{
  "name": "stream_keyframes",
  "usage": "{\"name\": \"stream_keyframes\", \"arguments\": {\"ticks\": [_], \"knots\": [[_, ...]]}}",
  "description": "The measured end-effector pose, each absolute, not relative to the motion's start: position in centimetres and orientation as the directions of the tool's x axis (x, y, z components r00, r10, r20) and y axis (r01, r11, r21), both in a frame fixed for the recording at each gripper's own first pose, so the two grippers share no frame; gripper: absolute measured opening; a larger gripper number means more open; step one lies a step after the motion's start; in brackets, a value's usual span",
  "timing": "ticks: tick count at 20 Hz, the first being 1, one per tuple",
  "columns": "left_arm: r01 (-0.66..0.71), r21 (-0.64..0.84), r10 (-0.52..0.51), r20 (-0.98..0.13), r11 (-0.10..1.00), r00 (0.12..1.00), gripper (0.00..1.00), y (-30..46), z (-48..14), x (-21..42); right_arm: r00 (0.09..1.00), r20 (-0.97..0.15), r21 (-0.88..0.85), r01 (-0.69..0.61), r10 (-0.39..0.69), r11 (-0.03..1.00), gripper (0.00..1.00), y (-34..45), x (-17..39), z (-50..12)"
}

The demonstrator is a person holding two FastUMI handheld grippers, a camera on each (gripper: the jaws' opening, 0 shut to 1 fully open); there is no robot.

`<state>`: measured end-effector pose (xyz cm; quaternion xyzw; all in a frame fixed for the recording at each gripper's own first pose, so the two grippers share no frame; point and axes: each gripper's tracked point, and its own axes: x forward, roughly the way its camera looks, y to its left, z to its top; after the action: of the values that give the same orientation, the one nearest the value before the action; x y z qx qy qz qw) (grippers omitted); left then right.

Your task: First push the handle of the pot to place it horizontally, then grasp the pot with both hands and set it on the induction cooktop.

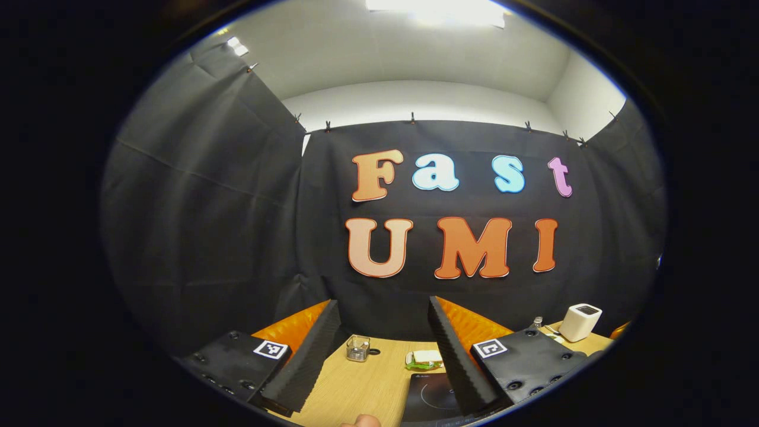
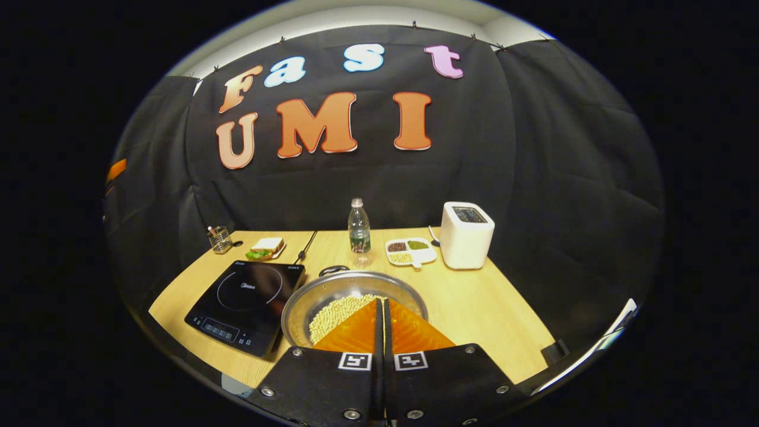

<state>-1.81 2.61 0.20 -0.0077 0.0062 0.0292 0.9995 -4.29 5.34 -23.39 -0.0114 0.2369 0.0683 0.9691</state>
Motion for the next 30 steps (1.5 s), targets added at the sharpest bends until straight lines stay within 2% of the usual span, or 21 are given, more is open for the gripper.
{"name": "stream_keyframes", "arguments": {"ticks": [11,22,30], "knots": [[-0.056,-0.015,0.055,-0.022,0.998,0.998,0.99,2.4,-0.3,-2.1,0.755,-0.629,0.049,-0.197,0.183,0.979,0.0,7.6,-8.2,-32.2],[-0.063,-0.022,0.062,-0.055,0.998,0.997,0.99,2.4,-1.7,-1.8,0.638,-0.74,0.079,-0.234,0.214,0.969,0.0,9.4,-10.2,-38.0],[-0.066,-0.015,0.065,-0.065,0.998,0.996,0.98,1.8,-2.3,-1.5,0.635,-0.752,0.067,-0.196,0.179,0.978,0.0,7.5,-9.6,-38.9]]}}
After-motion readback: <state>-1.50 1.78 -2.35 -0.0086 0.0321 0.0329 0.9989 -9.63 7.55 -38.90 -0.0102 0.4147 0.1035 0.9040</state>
